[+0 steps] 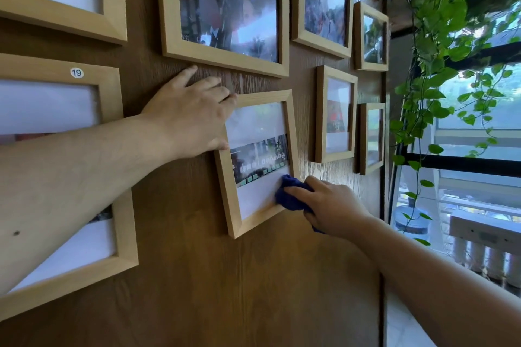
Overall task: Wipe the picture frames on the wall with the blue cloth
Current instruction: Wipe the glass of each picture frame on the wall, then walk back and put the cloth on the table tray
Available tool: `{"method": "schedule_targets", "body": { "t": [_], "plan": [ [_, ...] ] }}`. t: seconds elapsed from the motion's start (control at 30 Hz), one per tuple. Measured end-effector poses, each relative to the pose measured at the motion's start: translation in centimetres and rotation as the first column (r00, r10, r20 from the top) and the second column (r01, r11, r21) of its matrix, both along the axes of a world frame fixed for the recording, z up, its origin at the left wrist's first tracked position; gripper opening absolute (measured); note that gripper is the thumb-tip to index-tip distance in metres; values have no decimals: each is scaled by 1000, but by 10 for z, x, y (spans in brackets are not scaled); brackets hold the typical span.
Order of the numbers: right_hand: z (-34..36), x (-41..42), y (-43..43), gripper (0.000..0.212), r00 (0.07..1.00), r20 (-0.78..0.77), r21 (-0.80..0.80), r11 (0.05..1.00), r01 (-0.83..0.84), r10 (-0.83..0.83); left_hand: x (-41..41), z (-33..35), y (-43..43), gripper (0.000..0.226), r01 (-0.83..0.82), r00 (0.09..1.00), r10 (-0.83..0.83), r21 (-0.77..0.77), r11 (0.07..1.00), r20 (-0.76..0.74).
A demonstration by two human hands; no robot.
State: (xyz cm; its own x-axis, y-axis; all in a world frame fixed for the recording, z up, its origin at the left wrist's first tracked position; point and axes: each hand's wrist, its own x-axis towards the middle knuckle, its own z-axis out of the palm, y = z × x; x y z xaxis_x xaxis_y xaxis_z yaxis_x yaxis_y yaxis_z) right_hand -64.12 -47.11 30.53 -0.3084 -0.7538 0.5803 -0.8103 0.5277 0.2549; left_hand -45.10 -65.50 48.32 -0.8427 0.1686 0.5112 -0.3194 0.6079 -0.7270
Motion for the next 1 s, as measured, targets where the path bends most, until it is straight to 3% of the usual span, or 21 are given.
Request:
{"method": "schedule_targets", "body": {
  "t": [0.23,0.5,0.8,1.0],
  "plan": [
    [17,22,14,52,998,-60,4,1000,12,-12,11,-4,4,80,28,999,-28,-2,1000,-15],
    [37,78,71,54,986,-82,-31,989,146,-148,35,-42,54,75,332,942,-335,102,938,18],
    [21,184,185,62,919,-106,-49,925,377,-381,51,-119,140,67,647,724,-689,309,697,39],
    [-19,256,280,72,811,0,29,811,585,-585,55,-161,222,66,757,527,-844,395,520,101]
  ]
}}
